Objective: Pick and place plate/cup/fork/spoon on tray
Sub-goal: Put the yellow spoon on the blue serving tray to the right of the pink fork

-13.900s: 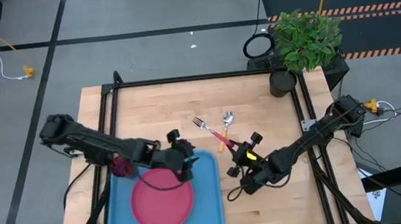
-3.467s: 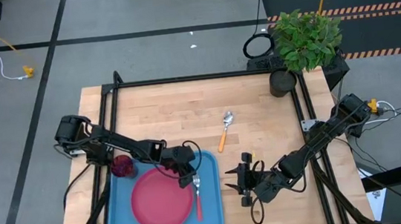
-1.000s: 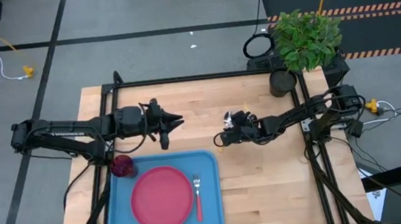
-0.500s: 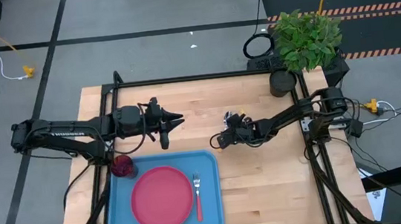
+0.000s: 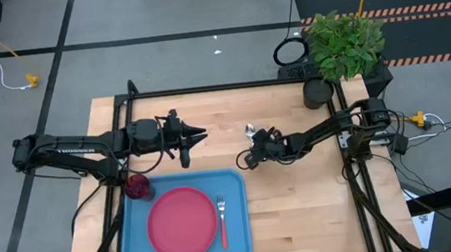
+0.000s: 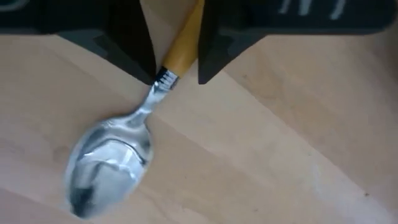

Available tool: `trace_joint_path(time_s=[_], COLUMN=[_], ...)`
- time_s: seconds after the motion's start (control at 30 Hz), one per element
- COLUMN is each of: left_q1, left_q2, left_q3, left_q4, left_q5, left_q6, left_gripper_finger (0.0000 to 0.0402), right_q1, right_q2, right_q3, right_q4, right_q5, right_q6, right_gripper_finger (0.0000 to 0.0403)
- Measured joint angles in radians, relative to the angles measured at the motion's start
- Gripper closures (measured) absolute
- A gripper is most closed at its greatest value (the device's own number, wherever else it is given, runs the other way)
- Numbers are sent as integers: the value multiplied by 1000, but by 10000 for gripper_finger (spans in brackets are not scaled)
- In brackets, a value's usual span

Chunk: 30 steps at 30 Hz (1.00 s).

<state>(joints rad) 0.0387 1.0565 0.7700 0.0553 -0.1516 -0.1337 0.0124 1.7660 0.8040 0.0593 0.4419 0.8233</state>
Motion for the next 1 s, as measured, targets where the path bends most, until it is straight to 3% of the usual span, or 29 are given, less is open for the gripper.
trace_joint_path(time_s=[0.37, 1.0], left_q1=[0, 0], left_q2=[0, 0], left_q3=[0, 0], left_q4=[-7, -28], left_q5=[0, 2], left_q6=[2, 29], left_gripper_finger=[320, 320], right_q1=[0, 23], right_q2=[-47, -127], right_q3=[-2, -3], right_q4=[-50, -159], right_q5=[-69, -55], right_q6=[-38, -62], right_gripper_finger=[372, 395])
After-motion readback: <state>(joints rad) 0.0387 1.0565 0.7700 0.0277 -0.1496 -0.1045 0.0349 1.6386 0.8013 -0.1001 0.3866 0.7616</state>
